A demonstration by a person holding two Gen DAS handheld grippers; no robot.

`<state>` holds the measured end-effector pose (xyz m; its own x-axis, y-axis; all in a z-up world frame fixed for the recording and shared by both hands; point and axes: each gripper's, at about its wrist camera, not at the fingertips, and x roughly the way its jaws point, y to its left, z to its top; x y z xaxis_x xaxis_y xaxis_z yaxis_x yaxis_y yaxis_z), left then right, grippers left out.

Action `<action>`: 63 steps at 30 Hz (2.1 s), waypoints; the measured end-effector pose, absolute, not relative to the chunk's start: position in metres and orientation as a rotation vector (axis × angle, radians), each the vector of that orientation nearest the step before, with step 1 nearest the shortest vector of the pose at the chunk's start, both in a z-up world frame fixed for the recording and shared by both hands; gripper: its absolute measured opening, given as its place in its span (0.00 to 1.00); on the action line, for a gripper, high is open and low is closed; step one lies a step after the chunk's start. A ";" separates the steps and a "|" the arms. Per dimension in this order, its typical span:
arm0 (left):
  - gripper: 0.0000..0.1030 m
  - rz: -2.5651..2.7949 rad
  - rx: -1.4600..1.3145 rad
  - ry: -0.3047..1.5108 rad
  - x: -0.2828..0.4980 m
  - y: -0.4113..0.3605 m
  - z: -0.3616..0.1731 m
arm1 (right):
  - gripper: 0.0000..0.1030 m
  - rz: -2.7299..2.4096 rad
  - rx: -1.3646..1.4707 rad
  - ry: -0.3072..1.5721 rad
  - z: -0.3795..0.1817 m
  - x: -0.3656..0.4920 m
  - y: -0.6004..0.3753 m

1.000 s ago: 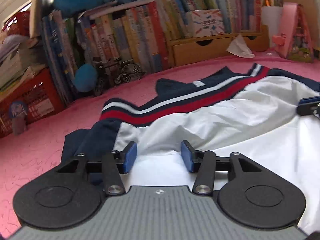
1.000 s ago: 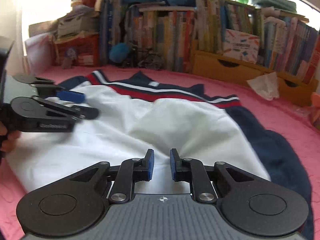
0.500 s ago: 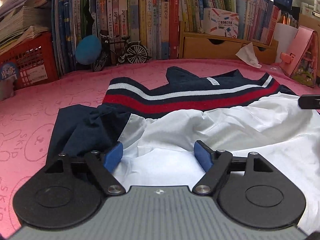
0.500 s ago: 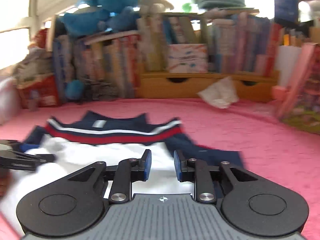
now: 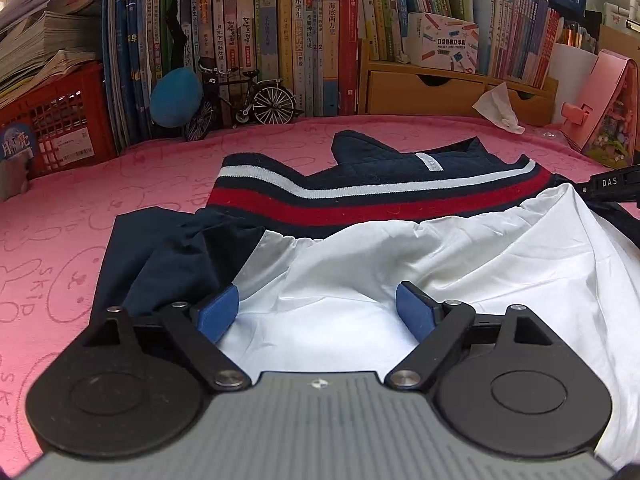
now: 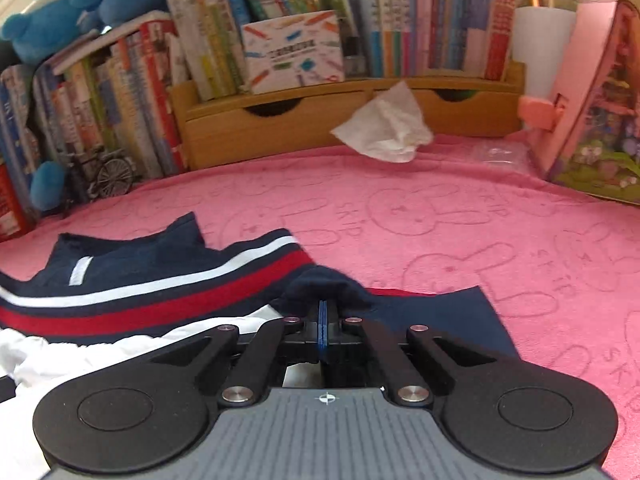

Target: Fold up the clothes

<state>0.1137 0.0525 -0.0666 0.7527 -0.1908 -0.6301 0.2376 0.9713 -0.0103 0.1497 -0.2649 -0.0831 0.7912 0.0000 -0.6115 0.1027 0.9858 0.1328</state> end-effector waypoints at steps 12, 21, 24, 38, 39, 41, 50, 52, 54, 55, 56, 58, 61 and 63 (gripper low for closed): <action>0.89 -0.235 0.068 0.683 0.114 0.052 -0.067 | 0.54 0.281 0.247 0.589 -0.061 0.109 -0.243; 0.92 -0.241 0.070 0.686 0.115 0.051 -0.068 | 0.67 0.012 0.146 0.516 -0.057 0.058 -0.230; 0.93 -0.241 0.070 0.687 0.115 0.051 -0.067 | 0.83 0.092 0.137 0.437 -0.044 -0.002 -0.197; 0.94 -0.241 0.071 0.686 0.114 0.051 -0.067 | 0.59 0.068 0.059 0.469 -0.080 -0.085 -0.100; 0.94 -0.242 0.071 0.686 0.115 0.051 -0.067 | 0.52 0.064 0.079 0.470 -0.077 -0.085 -0.101; 0.94 -0.242 0.071 0.686 0.115 0.051 -0.067 | 0.47 0.054 0.100 0.469 -0.074 -0.086 -0.100; 0.94 -0.240 0.072 0.684 0.115 0.051 -0.067 | 0.46 0.044 0.036 0.477 -0.084 -0.083 -0.080; 0.95 -0.240 0.073 0.683 0.115 0.051 -0.067 | 0.46 0.039 0.021 0.473 -0.086 -0.081 -0.076; 0.94 -0.235 0.072 0.680 0.115 0.051 -0.066 | 0.46 0.045 0.040 0.476 -0.087 -0.078 -0.079; 0.94 -0.231 0.065 0.680 0.113 0.051 -0.065 | 0.46 0.050 0.042 0.476 -0.087 -0.078 -0.080; 0.93 -0.229 0.060 0.692 0.109 0.050 -0.061 | 0.46 0.055 0.039 0.475 -0.088 -0.078 -0.081; 0.86 -0.249 0.036 0.724 0.099 0.047 -0.049 | 0.46 0.063 0.035 0.472 -0.088 -0.078 -0.082; 0.86 -0.361 -0.035 0.781 0.068 0.038 -0.017 | 0.46 0.071 0.030 0.465 -0.090 -0.079 -0.084; 0.86 -0.397 -0.077 0.854 0.053 0.030 0.001 | 0.46 0.072 0.028 0.462 -0.090 -0.079 -0.084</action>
